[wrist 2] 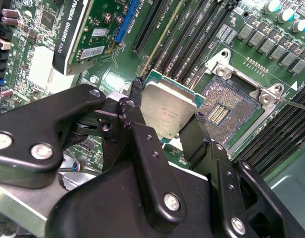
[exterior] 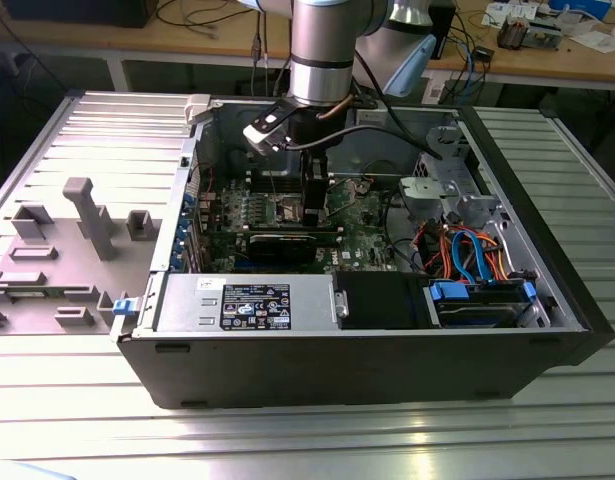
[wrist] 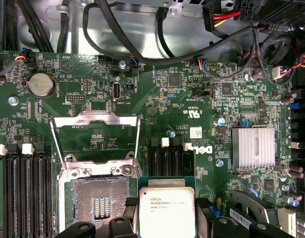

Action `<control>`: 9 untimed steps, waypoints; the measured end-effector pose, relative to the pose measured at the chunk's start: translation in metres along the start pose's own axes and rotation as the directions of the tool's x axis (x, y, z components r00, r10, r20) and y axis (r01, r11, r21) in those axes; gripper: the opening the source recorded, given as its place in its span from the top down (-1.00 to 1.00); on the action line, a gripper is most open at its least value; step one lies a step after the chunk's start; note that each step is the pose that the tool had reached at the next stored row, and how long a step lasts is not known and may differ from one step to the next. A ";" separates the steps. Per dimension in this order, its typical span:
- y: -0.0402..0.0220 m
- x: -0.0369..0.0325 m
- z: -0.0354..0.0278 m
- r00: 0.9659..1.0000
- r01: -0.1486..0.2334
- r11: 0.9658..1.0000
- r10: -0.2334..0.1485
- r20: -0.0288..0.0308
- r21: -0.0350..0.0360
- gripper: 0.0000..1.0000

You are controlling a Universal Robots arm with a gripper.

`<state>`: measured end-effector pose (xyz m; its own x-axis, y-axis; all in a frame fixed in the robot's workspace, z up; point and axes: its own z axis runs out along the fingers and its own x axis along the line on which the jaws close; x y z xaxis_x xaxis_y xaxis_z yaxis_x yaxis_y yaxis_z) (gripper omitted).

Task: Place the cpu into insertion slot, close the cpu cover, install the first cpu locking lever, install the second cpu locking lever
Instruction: 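Place the cpu into insertion slot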

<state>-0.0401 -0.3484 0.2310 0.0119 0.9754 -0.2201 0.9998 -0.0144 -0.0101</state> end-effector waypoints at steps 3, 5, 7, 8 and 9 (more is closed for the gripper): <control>0.0000 0.0000 0.0001 1.000 -0.003 1.000 0.003 0.000 0.001 -0.09; 0.0000 0.0000 0.0002 1.000 -0.005 1.000 0.005 0.000 0.001 -0.09; 0.0000 0.0001 0.0003 1.000 -0.008 1.000 0.008 0.000 0.002 -0.09; 0.0000 0.0001 0.0004 1.000 -0.010 1.000 0.010 0.000 0.002 -0.09; 0.0000 0.0001 0.0005 1.000 -0.012 1.000 0.012 0.000 0.003 -0.09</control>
<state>-0.0401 -0.3484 0.2305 0.0236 0.9751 -0.2207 0.9996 -0.0265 -0.0101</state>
